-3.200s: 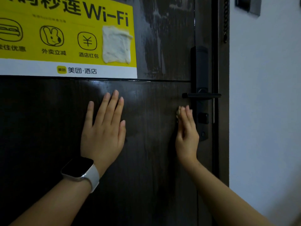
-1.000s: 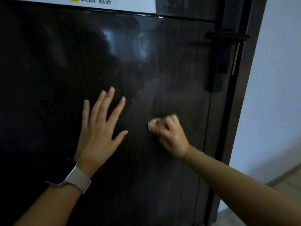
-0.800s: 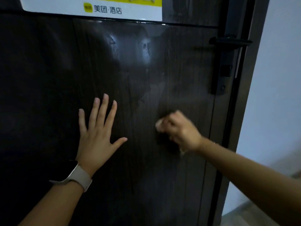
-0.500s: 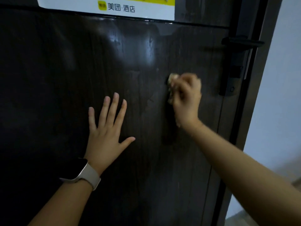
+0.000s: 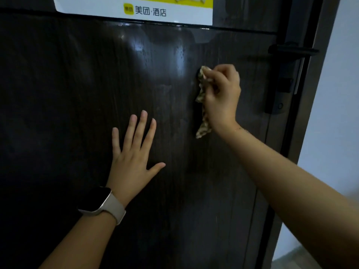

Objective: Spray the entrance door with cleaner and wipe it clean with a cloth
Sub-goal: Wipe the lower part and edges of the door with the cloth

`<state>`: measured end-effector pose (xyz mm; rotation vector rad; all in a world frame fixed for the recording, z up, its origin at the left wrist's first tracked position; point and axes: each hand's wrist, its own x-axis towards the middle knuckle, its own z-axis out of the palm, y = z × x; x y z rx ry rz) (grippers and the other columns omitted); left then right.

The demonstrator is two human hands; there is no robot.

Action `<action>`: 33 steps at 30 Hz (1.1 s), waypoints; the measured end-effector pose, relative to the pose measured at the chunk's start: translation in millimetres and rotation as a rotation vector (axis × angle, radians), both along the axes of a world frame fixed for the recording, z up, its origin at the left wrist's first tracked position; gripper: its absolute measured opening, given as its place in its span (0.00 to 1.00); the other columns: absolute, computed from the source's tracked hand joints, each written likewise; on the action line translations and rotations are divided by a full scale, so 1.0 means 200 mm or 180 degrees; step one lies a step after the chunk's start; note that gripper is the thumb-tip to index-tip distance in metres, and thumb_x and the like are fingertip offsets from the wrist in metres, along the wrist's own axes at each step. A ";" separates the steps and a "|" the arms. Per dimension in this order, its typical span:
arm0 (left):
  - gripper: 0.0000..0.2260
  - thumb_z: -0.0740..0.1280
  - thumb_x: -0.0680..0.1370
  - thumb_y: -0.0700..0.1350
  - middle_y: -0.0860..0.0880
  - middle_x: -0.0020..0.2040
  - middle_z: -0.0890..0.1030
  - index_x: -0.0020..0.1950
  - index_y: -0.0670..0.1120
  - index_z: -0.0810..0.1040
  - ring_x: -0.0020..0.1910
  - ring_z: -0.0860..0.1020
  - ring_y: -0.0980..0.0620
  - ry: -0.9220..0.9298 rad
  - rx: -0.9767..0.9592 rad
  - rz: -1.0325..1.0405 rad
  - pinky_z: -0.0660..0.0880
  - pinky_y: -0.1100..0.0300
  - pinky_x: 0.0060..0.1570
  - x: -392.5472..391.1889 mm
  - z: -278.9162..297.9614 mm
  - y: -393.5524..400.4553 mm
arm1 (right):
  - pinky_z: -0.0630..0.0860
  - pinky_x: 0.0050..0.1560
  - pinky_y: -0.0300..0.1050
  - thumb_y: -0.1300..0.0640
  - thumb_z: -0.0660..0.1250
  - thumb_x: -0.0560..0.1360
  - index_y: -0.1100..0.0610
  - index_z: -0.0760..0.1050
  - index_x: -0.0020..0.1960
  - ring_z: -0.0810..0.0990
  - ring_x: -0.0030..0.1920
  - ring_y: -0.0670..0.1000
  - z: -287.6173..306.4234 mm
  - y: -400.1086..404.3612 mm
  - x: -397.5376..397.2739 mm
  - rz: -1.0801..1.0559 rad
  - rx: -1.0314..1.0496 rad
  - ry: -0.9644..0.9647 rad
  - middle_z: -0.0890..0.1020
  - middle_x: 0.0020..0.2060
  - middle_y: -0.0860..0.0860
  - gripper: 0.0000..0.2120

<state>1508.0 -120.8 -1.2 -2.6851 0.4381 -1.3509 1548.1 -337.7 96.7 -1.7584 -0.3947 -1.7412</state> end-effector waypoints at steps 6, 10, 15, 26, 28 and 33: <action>0.58 0.78 0.62 0.58 0.48 0.79 0.35 0.80 0.49 0.43 0.77 0.35 0.48 0.0300 -0.0079 -0.0085 0.25 0.49 0.70 -0.01 0.01 0.01 | 0.67 0.56 0.44 0.67 0.63 0.74 0.62 0.77 0.60 0.72 0.53 0.57 -0.72 0.08 -0.06 0.0380 -0.2231 0.0269 0.73 0.55 0.56 0.15; 0.61 0.81 0.60 0.56 0.48 0.79 0.35 0.80 0.49 0.43 0.77 0.34 0.48 0.0480 -0.0038 -0.0066 0.23 0.50 0.69 -0.03 0.03 0.01 | 0.75 0.47 0.49 0.62 0.62 0.75 0.61 0.78 0.59 0.73 0.52 0.56 -0.75 0.01 -0.09 0.0406 -0.2947 0.0654 0.75 0.55 0.56 0.14; 0.62 0.81 0.59 0.57 0.48 0.79 0.35 0.80 0.47 0.43 0.77 0.35 0.49 0.0486 -0.0081 -0.0072 0.24 0.50 0.70 -0.03 0.03 0.01 | 0.69 0.48 0.36 0.63 0.61 0.74 0.61 0.81 0.48 0.73 0.49 0.54 -0.13 0.06 -0.06 0.0011 -0.1175 0.0264 0.77 0.48 0.57 0.10; 0.62 0.81 0.60 0.56 0.49 0.79 0.34 0.80 0.45 0.42 0.77 0.35 0.50 0.0509 -0.0174 -0.0059 0.26 0.51 0.71 -0.03 0.02 0.02 | 0.72 0.47 0.45 0.68 0.65 0.72 0.60 0.78 0.60 0.71 0.51 0.55 -0.72 0.15 -0.12 0.0293 -0.2349 0.0659 0.76 0.53 0.53 0.17; 0.59 0.80 0.62 0.53 0.49 0.79 0.35 0.80 0.46 0.42 0.78 0.35 0.50 0.0564 -0.0157 -0.0042 0.26 0.51 0.71 -0.06 0.02 0.02 | 0.70 0.42 0.43 0.67 0.66 0.72 0.58 0.80 0.58 0.71 0.49 0.53 -0.86 0.09 -0.16 0.0330 -0.2557 0.1135 0.76 0.51 0.51 0.16; 0.41 0.73 0.73 0.47 0.53 0.79 0.39 0.79 0.51 0.53 0.78 0.38 0.55 0.0861 -0.0312 -0.0485 0.35 0.52 0.74 -0.26 -0.07 0.01 | 0.75 0.38 0.42 0.67 0.72 0.70 0.55 0.82 0.48 0.73 0.44 0.48 -1.06 -0.09 -0.43 0.0525 -0.1676 0.1818 0.76 0.45 0.47 0.10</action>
